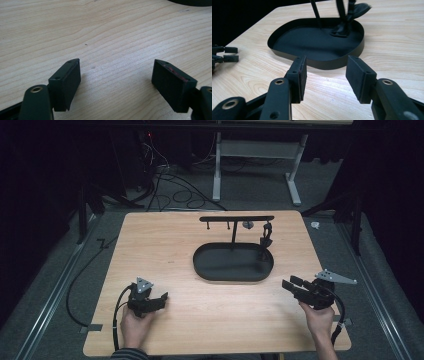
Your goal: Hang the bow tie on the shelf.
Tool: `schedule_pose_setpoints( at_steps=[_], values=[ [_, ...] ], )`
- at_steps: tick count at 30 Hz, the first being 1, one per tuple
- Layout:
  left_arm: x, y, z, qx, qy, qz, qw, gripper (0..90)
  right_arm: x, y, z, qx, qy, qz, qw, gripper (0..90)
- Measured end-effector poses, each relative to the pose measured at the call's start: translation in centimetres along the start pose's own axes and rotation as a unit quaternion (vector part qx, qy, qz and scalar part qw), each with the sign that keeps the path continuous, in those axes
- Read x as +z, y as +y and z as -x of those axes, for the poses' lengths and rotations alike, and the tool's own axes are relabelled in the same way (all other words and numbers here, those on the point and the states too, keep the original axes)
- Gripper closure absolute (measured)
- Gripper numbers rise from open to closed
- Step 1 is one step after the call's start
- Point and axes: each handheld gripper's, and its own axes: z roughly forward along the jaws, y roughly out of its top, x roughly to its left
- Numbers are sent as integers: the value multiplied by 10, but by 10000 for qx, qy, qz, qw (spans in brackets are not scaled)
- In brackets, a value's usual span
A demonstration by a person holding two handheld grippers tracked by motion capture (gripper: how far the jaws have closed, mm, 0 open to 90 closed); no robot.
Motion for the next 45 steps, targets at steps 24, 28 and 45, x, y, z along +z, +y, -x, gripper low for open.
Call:
schedule_pose_setpoints(
  at_steps=[24,28,45],
  values=[
    [0,0,0,12,4,-12,10000,233,42,-11,0,157,-28,-281,9995,528],
    [0,0,0,12,5,-12,10000,233,46,-14,2,170,-84,-339,9992,527],
    [0,0,0,10,2,-11,10000,233,64,-22,-3,-200,-538,-686,9960,519]
  ],
)
